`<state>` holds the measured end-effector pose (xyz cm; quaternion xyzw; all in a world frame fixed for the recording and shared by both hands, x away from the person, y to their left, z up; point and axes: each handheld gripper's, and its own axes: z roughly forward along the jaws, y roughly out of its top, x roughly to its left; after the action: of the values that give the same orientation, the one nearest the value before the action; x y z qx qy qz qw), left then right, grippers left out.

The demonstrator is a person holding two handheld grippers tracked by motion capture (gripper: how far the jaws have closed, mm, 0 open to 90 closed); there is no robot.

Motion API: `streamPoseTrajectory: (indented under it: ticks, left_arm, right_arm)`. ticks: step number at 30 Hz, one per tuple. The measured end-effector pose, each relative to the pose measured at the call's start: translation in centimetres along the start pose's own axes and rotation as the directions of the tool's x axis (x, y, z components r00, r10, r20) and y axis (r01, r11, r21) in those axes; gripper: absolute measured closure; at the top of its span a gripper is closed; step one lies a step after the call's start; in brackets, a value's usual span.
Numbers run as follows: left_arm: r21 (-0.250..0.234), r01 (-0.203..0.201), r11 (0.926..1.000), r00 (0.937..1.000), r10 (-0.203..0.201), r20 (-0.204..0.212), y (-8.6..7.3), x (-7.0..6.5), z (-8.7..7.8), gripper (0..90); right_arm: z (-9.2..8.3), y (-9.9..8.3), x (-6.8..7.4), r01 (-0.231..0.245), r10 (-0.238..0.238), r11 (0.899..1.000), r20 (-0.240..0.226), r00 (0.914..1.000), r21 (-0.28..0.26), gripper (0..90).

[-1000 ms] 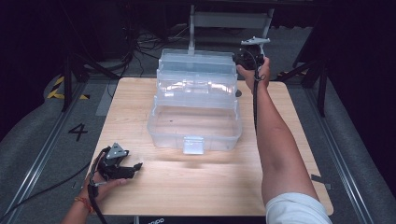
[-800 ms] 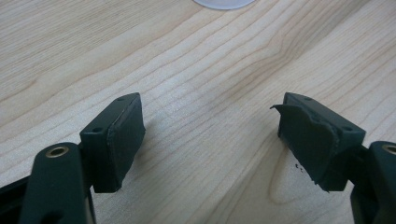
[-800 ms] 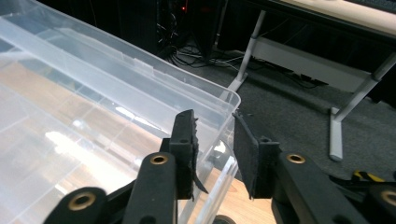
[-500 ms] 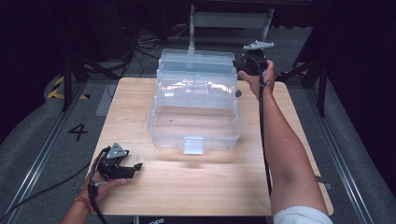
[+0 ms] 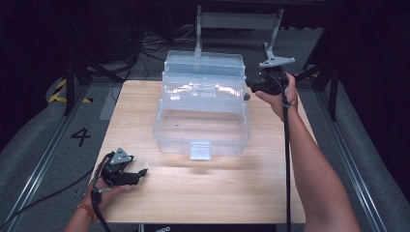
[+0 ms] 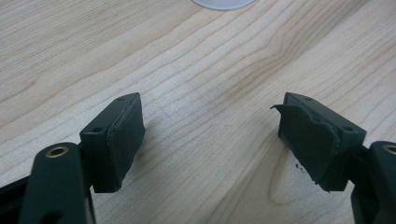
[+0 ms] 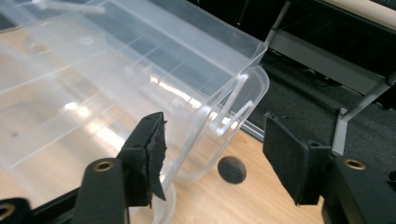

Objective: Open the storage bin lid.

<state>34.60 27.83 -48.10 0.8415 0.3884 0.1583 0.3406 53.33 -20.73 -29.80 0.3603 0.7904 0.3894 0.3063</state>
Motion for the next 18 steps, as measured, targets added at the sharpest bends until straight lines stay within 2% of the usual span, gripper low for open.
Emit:
streamPoseTrajectory:
  ticks: [7,10,13,18]
  left_arm:
    - [0.0,0.001,1.0,1.0,-0.001,-0.003,0.0,0.0,0.0,22.7]
    - [0.0,-0.001,1.0,1.0,0.001,-0.003,0.0,0.0,0.0,22.7]
    - [0.0,0.0,1.0,1.0,0.0,-0.002,0.0,0.0,0.0,22.7]
    - [0.0,0.0,1.0,1.0,0.0,-0.003,0.0,0.0,0.0,22.7]
  right_arm:
    - [-2.2,-1.0,1.4,0.037,-0.037,0.999,-0.017,0.9992,-0.001,34.8]
    - [-3.0,-1.5,2.0,0.061,-0.061,0.998,0.0,0.9981,0.006,33.1]
    - [-3.7,-2.0,2.5,0.083,-0.083,0.997,-0.006,0.9966,0.007,32.8]
    - [-4.9,-3.1,2.7,0.076,-0.076,0.997,-0.022,0.9969,-0.006,32.1]
